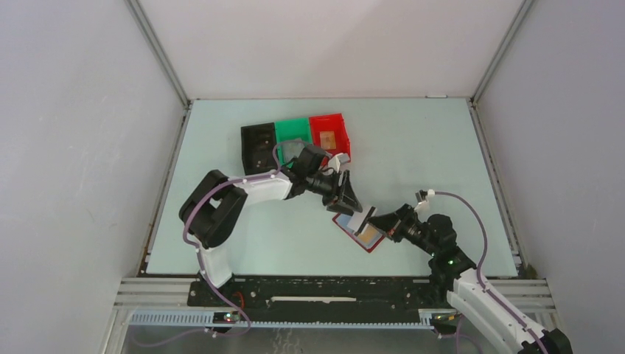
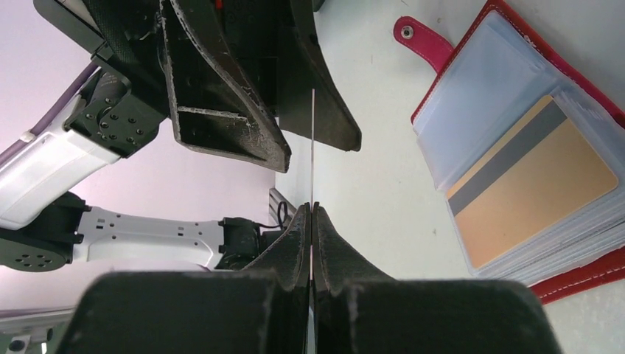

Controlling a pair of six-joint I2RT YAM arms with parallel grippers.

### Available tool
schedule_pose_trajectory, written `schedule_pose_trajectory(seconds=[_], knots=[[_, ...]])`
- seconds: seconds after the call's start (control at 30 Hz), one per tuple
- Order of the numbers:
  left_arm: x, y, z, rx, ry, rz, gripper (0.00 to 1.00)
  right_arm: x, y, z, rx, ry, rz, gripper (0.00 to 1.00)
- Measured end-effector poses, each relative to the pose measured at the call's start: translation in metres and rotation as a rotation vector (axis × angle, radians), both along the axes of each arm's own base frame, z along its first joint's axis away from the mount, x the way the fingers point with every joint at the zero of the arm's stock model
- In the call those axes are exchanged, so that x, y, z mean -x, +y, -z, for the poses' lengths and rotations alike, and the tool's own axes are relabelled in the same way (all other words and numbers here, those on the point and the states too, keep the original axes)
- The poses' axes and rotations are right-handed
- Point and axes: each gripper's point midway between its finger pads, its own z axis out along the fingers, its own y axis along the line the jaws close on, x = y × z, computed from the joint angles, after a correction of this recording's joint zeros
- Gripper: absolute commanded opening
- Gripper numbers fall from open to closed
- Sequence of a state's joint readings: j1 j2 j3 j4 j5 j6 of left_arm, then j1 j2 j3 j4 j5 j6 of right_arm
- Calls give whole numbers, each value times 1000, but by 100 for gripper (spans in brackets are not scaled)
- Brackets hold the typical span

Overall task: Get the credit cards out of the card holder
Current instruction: Place the credit card in the storage box.

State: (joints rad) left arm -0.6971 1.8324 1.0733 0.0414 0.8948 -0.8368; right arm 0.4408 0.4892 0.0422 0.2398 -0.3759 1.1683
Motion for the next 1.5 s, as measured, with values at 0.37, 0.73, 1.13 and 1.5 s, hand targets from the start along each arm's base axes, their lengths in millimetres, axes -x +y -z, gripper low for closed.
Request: schedule_pose_trajectory(seconds=[0.37,0.73,1.13,1.5], knots=[[3,-1,-13,124,36,-1,16,-8,4,2,-5,5,4,0],[-2,1,-11,114,33,-22,0,-11,0,7,6,26,31,57],[-84,81,-13,-440,-216,-272,0,-23,-34,-11,127,30,205,63],[-205,178,-65,-972,-487,-627,0,-17,-44,7,222,98,223,62]])
